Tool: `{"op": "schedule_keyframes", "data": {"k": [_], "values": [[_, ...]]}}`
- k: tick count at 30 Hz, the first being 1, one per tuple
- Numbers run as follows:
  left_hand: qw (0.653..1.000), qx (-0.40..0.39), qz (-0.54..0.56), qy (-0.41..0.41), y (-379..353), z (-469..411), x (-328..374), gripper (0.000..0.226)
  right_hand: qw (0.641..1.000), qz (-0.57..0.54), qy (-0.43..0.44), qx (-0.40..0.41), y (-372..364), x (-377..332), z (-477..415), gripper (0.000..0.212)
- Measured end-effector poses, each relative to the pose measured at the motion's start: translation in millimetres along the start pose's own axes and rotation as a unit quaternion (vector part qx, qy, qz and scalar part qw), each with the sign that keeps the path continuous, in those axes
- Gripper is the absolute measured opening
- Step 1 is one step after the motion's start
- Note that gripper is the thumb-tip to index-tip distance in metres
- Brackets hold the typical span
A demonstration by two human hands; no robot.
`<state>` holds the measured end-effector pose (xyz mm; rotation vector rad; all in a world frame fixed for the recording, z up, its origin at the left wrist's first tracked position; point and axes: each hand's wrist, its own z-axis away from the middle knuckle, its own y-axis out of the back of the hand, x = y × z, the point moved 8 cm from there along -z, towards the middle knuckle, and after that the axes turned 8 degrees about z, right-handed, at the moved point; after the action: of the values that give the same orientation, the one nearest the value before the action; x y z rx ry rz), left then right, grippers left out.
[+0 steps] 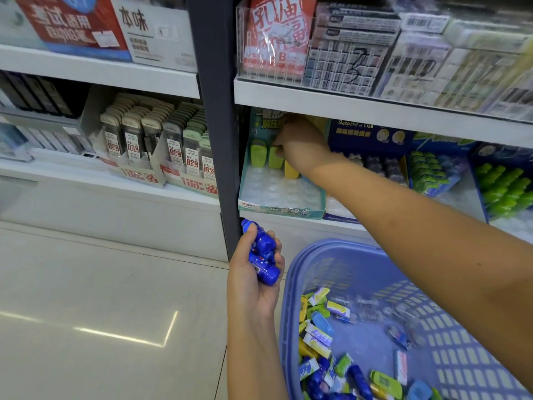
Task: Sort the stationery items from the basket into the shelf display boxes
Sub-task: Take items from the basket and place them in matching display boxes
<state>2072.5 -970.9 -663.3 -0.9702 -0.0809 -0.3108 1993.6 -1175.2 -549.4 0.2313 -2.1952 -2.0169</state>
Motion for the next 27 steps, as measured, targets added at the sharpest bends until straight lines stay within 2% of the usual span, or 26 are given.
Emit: {"op": "schedule_keyframes", "data": {"k": [3, 7, 9, 11, 12, 14, 16, 18, 20, 23, 25, 27], "values": [[1.000, -0.003, -0.011, -0.002, -2.4, 0.6, -0.2, 0.026, 0.998, 0.057, 0.025, 0.020, -2.6, -7.5, 5.4, 0.034], [1.000, -0.002, -0.018, -0.002, -4.5, 4.7, -5.5, 0.021, 0.994, 0.096, 0.041, -0.022, -2.5, -14.2, 22.5, 0.044], [1.000, -0.014, -0.027, 0.000, -6.5, 6.3, -8.5, 0.020, 0.999, 0.005, 0.052, 0.004, 3.2, -15.5, 50.4, 0.050], [0.997, -0.048, -0.057, 0.018, -11.9, 8.8, -15.1, 0.024, 0.986, -0.162, 0.023, 0.020, 6.2, -4.3, 84.2, 0.038], [0.994, -0.067, -0.082, 0.025, -15.4, 10.6, -19.3, 0.028, 0.967, -0.255, -0.008, -0.015, 1.5, 4.5, 101.5, 0.030], [0.982, -0.083, -0.171, 0.008, -20.7, 12.7, -26.4, 0.031, 0.902, -0.408, -0.068, -0.128, -11.6, 17.7, 137.5, 0.032], [0.946, -0.075, -0.310, -0.058, -25.8, 14.2, -29.7, 0.025, 0.868, -0.451, -0.078, -0.192, -15.9, 27.6, 168.5, 0.037], [0.893, -0.090, -0.425, -0.123, -36.7, 18.7, -37.4, 0.022, 0.842, -0.496, -0.088, -0.190, -11.9, 41.9, 190.2, 0.031], [0.863, -0.117, -0.470, -0.143, -46.0, 24.6, -51.6, 0.027, 0.815, -0.546, -0.108, -0.162, -3.5, 60.4, 205.1, 0.020], [0.870, -0.147, -0.457, -0.110, -52.5, 31.9, -76.1, 0.032, 0.803, -0.573, -0.124, -0.107, 10.3, 91.7, 223.2, 0.008], [0.881, -0.165, -0.437, -0.073, -54.6, 34.6, -95.7, 0.018, 0.793, -0.588, -0.136, -0.080, 15.4, 112.2, 235.7, 0.003], [0.876, -0.164, -0.448, -0.072, -57.4, 35.5, -111.5, 0.010, 0.785, -0.597, -0.148, -0.067, 16.2, 129.2, 248.8, 0.009]]}}
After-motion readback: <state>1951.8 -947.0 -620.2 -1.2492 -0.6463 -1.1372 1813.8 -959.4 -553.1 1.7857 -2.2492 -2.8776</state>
